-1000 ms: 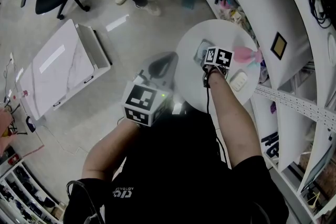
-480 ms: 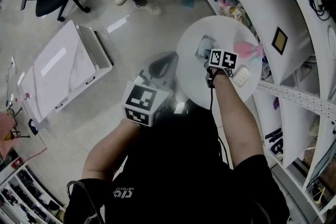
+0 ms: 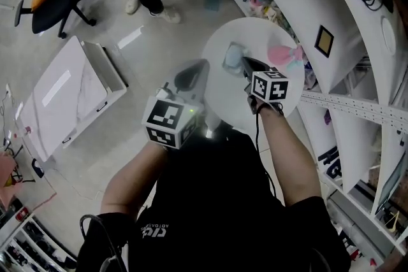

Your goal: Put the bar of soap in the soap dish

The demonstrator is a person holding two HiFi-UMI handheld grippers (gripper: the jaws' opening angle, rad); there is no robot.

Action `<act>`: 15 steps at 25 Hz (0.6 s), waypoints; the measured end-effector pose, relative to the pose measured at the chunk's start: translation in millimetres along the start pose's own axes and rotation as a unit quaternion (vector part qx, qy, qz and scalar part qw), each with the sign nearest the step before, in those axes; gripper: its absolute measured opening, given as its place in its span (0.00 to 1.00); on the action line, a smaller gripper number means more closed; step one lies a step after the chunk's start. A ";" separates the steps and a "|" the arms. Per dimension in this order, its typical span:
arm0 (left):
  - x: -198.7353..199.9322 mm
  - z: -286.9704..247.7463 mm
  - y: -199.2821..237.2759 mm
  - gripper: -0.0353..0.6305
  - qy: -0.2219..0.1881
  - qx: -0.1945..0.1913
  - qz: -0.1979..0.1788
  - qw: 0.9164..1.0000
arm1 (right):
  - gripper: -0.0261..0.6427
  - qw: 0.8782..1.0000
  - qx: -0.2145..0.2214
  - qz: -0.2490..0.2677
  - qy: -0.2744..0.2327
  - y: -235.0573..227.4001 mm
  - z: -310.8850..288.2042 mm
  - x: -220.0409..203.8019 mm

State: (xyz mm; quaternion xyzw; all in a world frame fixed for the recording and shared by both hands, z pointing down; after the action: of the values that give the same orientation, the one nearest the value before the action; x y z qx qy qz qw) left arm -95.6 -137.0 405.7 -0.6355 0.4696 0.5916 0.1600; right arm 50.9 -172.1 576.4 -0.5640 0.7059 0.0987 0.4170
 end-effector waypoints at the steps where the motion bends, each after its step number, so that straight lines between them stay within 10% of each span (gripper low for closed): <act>1: 1.7 -3.0 -2.4 0.05 -0.002 -0.001 0.000 1.000 | 0.06 1.000 0.006 0.000 -0.007 0.7 6.2 4.2; 15: 39.2 -16.4 -71.3 0.05 -0.042 -0.015 -0.043 0.998 | 0.06 0.972 0.096 0.085 -0.197 48.0 177.5 83.6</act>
State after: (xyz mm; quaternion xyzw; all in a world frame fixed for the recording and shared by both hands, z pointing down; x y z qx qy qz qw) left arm -35.3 -129.3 349.3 -0.6318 0.4256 0.6178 0.1950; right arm 92.2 -107.1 389.6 -0.4294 0.6613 0.1746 0.5897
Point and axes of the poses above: the fingertips, and each gripper's own axes: z backward along the fingers, y to its left, x out of its top, the point moved 1 cm from there along z, backward along the fingers, and after that the axes turned 6 degrees about -y, right-handed, at the moved point
